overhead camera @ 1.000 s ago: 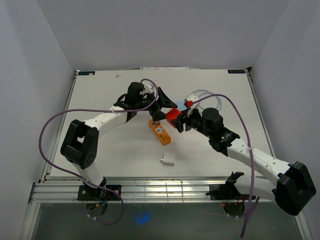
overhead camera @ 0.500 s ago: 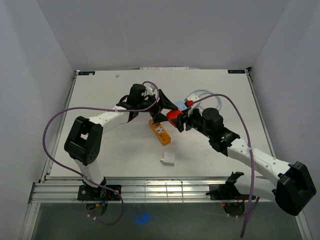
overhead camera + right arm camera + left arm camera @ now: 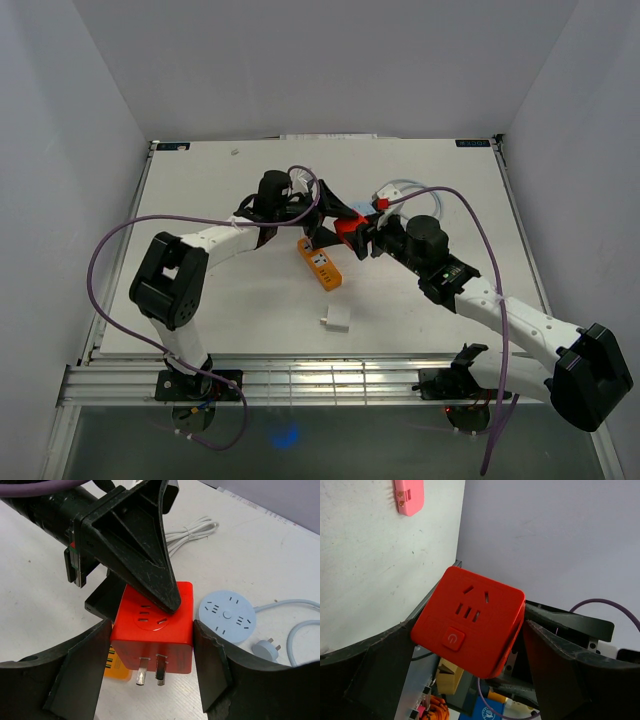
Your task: Insert the plug
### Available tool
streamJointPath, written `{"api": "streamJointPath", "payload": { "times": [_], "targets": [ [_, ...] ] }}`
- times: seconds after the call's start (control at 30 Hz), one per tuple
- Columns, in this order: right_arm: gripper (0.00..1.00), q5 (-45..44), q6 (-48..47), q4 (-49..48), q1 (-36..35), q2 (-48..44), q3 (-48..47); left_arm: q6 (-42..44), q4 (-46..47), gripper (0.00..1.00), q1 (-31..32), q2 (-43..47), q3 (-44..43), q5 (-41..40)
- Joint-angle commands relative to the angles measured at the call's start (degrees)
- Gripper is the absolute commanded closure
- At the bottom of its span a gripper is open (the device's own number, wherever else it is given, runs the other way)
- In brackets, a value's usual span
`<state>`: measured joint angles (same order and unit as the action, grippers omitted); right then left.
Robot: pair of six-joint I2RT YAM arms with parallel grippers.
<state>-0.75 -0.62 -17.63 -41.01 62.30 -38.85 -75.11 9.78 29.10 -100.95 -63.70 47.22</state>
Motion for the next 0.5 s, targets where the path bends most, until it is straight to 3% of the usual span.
{"api": "streamJointPath", "payload": {
  "times": [0.0,0.13,0.27,0.37,0.47],
  "targets": [
    [0.82,-1.2,-0.4,-5.6,-0.4,0.1,-0.8,-3.0,5.2,0.03,0.4,3.8,1.5,3.0],
    [0.82,-1.3,-0.4,-5.5,-0.4,0.1,-0.4,-2.8,6.5,0.24,0.4,5.1,1.7,2.4],
    [0.82,-1.4,-0.4,-5.6,-0.3,-0.6,0.6,-0.7,6.6,0.51,0.3,5.6,1.7,1.4],
    [0.82,-1.4,-0.4,-5.6,-0.4,-1.1,1.8,0.9,6.6,0.58,0.3,5.3,1.4,1.6],
    [0.8,-1.0,0.1,-6.1,-0.3,-1.5,2.8,4.5,6.6,0.73,0.3,5.0,0.7,2.7]
  ]
}}
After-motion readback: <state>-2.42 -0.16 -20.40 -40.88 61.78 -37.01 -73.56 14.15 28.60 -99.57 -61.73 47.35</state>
